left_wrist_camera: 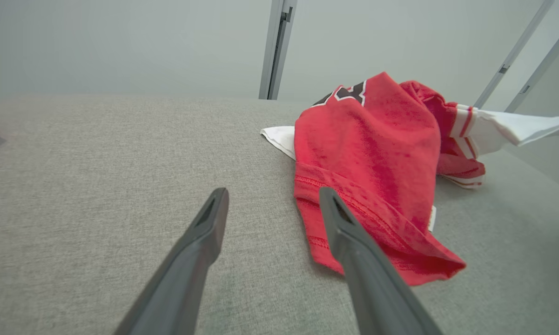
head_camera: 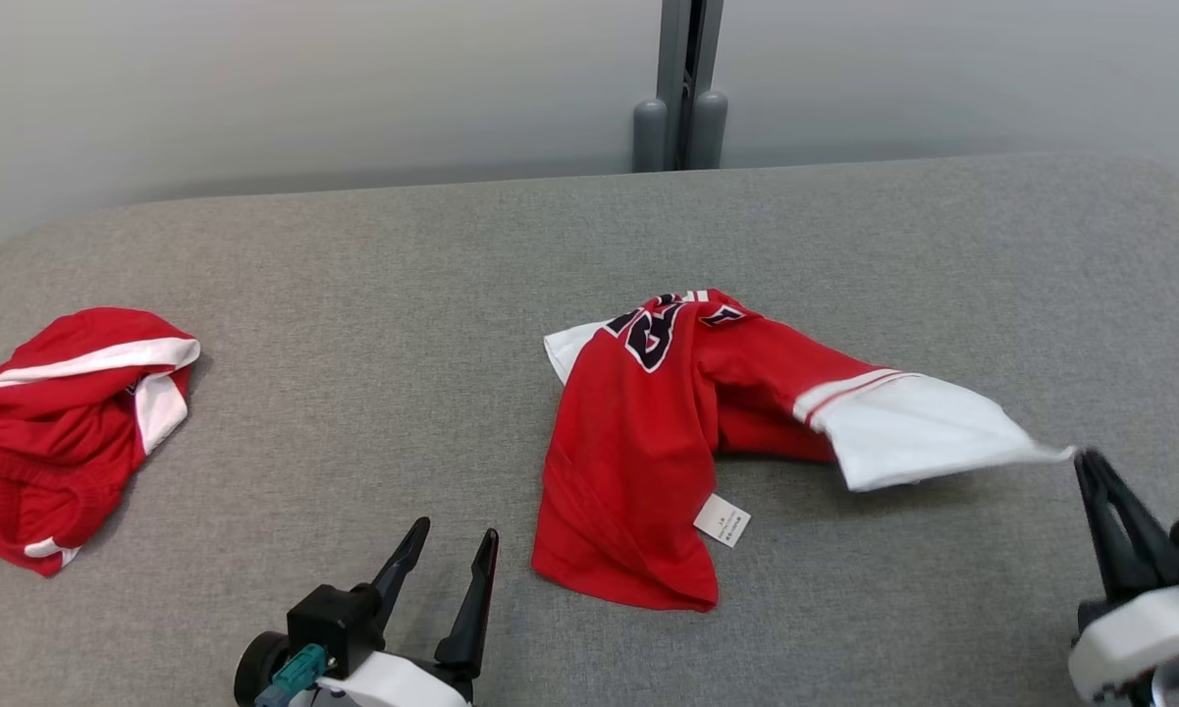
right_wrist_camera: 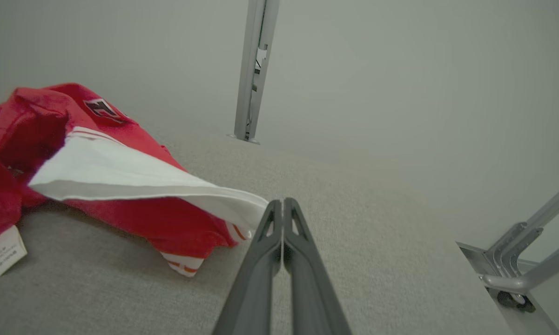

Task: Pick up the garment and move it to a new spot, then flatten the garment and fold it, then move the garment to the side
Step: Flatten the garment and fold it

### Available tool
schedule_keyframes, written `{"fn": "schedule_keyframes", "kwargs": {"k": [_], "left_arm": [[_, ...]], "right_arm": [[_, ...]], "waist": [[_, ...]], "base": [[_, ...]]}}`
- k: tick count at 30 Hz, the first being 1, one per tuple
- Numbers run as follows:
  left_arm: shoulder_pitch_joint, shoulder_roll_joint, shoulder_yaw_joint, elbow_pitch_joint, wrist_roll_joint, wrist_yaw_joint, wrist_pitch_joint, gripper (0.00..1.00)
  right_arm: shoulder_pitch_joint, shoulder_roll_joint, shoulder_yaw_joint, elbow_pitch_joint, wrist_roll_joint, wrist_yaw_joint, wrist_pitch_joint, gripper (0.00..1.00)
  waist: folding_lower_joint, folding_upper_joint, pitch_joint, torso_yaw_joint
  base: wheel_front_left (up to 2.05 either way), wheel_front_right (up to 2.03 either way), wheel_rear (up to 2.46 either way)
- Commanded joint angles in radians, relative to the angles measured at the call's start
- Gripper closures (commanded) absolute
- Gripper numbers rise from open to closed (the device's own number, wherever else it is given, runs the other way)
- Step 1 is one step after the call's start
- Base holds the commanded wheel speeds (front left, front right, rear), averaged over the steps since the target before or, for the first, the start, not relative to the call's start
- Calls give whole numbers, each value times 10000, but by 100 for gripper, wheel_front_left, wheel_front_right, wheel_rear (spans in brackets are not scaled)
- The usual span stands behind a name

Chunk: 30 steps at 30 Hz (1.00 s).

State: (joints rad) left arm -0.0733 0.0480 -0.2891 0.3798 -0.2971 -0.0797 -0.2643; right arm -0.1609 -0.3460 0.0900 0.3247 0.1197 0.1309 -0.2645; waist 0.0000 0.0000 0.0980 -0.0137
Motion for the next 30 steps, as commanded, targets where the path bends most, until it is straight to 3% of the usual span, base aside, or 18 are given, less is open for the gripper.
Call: {"fn": "schedule_keyframes", "kwargs": {"k": [1, 9, 18, 23, 24, 25, 26, 30], "left_arm": [[-257, 43, -71, 94, -30, -74, -2, 0], [-791, 43, -780, 1417, -1171, -361, 0, 0], [-1646, -3, -2864, 2521, -5167, -546, 13, 0], [-2100, -61, -3933, 3237, -5977, -556, 67, 0], [-2187, -73, -4068, 3337, -6183, -556, 70, 16], [-2299, -80, -4168, 3407, -6303, -557, 72, 90], [-2393, -83, -4306, 3535, -6459, -559, 72, 100], [-2893, -31, -4215, 3945, -6291, -545, 80, 100]], "right_arm": [[461, 221, -321, 289, 304, -3, -1, 0], [886, 1015, -1180, 188, 156, -3, -1, 0], [269, 1271, -921, 65, -153, -3, -1, 0], [204, 1358, -802, 138, -190, -3, 1, 0], [181, 1389, -788, 152, -179, -3, 1, 0], [152, 1401, -764, 153, -184, -3, 1, 0], [121, 1417, -757, 149, -195, -3, 1, 0], [80, 1499, -828, 108, -228, -3, 1, 0]], "waist": [[0, 0, 118, -105], [0, 0, 557, -411], [0, 0, 870, -502], [0, 0, 952, -579], [0, 0, 968, -607], [0, 0, 990, -632], [0, 0, 1002, -652], [0, 0, 1050, -665]], "base": [[0, 0, 0], [0, 0, 0], [0, 0, 0], [0, 0, 0], [0, 0, 0], [0, 0, 0], [0, 0, 0], [0, 0, 0]]}}
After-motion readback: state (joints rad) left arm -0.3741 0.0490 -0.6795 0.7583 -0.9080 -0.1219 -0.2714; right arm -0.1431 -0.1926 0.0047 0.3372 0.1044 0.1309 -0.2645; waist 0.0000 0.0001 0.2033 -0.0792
